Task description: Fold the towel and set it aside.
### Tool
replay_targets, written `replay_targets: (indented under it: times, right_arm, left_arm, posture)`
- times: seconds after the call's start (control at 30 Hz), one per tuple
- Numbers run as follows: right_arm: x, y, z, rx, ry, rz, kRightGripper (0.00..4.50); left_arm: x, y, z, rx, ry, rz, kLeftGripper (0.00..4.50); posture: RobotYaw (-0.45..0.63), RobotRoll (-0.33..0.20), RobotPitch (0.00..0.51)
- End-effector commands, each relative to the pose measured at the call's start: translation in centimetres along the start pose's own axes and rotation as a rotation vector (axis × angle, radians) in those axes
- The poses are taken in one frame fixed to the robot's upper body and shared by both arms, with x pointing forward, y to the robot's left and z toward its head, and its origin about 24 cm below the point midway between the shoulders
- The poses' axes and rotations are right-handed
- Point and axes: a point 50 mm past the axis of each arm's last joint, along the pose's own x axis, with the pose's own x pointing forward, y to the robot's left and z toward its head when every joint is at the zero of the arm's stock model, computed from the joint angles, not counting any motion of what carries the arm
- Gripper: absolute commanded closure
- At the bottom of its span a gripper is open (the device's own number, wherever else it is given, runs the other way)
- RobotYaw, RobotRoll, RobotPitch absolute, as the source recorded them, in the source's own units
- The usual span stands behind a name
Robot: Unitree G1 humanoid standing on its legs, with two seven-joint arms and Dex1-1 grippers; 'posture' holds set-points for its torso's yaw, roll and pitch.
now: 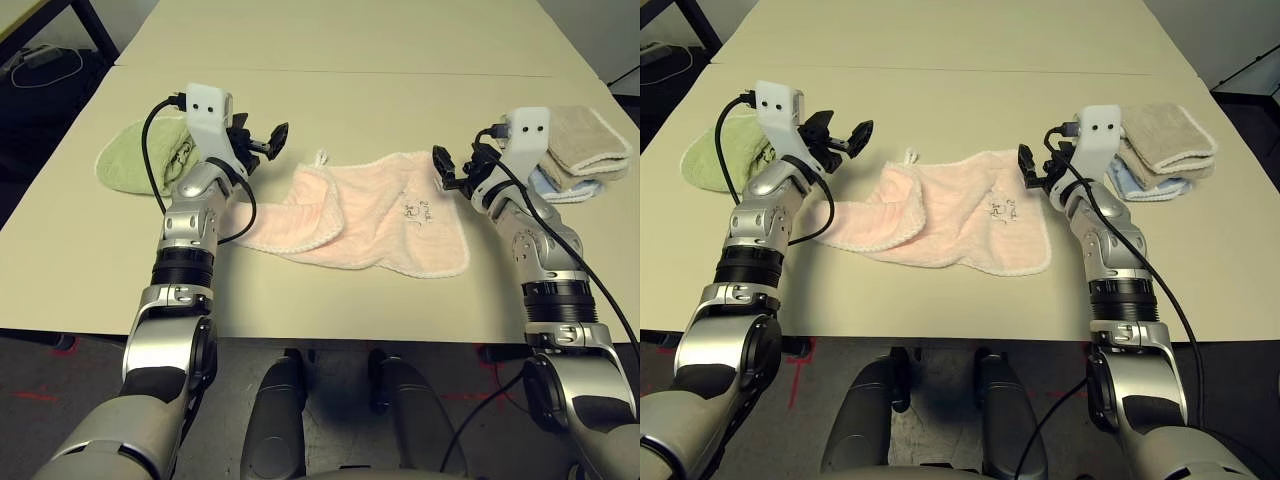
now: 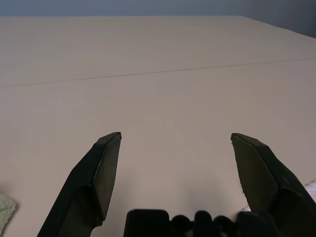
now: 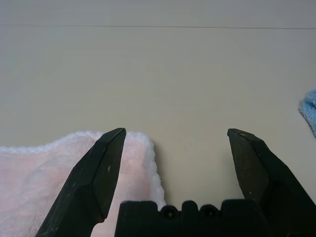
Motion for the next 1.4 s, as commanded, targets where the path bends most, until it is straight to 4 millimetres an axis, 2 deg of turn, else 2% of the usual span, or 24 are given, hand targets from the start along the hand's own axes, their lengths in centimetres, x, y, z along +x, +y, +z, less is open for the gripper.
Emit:
replay_targets:
  times: [0.03,0.37,0.7,0.9,1.17,1.4]
  right_arm:
    - [-0.3,-0.1,0.0,0.002,-0.015,-0.001,0.01]
    - [-0.3,-0.3,0.2,-0.006,-0.024,-0.002,0.01]
    - [-0.3,-1.5,0.4,-0.032,-0.151,-0.06,0.01]
    - [-0.2,-1.7,0.5,-0.05,-0.164,-0.049,0.01]
    - [0.3,-2.4,1.0,-0.082,-0.211,0.054,0.01]
    - [0.6,-2.2,0.9,-0.098,-0.206,0.078,0.01]
  left_arm:
    - [0.1,-0.7,0.0,0.003,-0.008,-0.021,0.0]
    - [0.1,-0.5,0.0,0.004,-0.012,-0.005,0.0]
    - [-0.5,0.7,0.1,0.032,-0.094,0.124,0.0]
    - [-0.6,0.6,-0.1,0.035,-0.093,0.13,0.0]
    - [-1.4,1.2,-0.4,0.117,-0.089,0.365,0.0]
    - [-2.1,1.3,-0.3,0.15,-0.087,0.433,0.0]
  posture:
    - [0.02,0.0,0.167]
    - [0.02,0.0,0.164]
    - [0.03,0.0,0.167]
    - [0.03,0.0,0.17]
    - [0.06,0.0,0.178]
    - [0.08,0.0,0.184]
